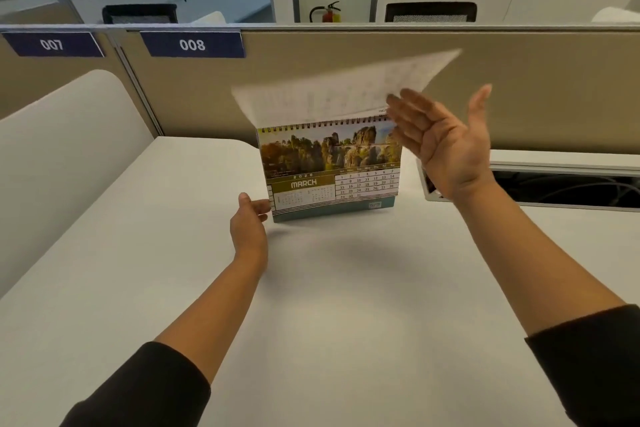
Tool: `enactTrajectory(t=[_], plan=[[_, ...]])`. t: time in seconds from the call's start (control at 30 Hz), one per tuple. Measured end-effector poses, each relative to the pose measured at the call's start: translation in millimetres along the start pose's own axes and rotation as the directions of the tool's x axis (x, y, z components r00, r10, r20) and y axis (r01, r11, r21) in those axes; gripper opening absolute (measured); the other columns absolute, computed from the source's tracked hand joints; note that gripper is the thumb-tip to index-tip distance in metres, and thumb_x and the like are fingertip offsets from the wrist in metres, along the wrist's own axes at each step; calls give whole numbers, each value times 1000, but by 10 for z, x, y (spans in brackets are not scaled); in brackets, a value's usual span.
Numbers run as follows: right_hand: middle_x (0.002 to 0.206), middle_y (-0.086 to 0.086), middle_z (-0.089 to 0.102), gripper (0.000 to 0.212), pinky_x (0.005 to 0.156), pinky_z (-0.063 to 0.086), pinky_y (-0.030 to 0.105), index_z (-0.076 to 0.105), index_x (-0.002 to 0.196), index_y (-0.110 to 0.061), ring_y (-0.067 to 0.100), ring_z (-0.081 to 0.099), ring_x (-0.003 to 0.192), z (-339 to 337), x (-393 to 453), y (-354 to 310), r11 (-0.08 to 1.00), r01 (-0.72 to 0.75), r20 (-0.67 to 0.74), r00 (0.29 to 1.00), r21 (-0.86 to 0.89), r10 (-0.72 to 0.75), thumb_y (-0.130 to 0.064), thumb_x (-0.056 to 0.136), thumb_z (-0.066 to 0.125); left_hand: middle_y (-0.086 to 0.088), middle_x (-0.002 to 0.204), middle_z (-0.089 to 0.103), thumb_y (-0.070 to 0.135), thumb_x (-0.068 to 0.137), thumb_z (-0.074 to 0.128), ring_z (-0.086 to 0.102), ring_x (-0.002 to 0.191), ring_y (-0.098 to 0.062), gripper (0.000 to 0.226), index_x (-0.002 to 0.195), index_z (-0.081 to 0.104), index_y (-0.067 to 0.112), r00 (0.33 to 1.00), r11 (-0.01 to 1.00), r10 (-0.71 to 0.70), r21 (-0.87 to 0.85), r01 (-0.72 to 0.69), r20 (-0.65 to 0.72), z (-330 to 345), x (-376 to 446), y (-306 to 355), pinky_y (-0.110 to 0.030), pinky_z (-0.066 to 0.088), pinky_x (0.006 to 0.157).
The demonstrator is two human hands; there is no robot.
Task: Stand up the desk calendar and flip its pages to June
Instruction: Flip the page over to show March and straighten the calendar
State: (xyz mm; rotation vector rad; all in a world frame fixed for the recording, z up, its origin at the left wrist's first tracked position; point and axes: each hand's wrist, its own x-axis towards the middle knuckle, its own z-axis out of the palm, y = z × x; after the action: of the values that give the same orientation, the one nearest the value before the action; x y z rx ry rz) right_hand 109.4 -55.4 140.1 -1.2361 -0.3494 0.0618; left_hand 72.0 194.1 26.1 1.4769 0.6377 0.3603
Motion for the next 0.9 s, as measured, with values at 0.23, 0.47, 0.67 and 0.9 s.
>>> enactTrajectory(t=[0.23,0.47,0.67,0.9], plan=[[145,0,42,67,102,22,27,47,131,-26,8,38,126,66,313,-18,926,-59,-66,997,-373,37,-58,90,7,-7,103,61,23,93,33,56,97,-23,25,91,56,14,1000,989,-11,144,8,21,5,-6,74,-22,44,68],[122,-4,55,35,93,33,32,58,114,-24,14,46,114,-121,144,327,927,-180,-532,847,-329,-25,-42,91,38,-13,115,59,11,88,50,56,97,-24,9,97,53,11,997,988,10,154,-21,72,-18,-47,92,-26,50,75],[143,8,44,40,105,35,43,44,134,-15,27,41,127,-258,-19,760,786,-537,-603,748,-306,276,-21,94,44,-11,115,61,16,89,50,57,97,-24,18,105,57,10,991,989,14,147,-34,132,-25,-69,93,-21,50,69],[122,11,61,24,84,45,33,60,113,-12,25,56,104,-256,-133,944,731,-557,-572,771,-395,279,-16,91,51,-7,104,62,18,90,50,58,95,-22,14,96,59,10,981,993,1,113,-24,195,-39,-82,103,-21,51,67]])
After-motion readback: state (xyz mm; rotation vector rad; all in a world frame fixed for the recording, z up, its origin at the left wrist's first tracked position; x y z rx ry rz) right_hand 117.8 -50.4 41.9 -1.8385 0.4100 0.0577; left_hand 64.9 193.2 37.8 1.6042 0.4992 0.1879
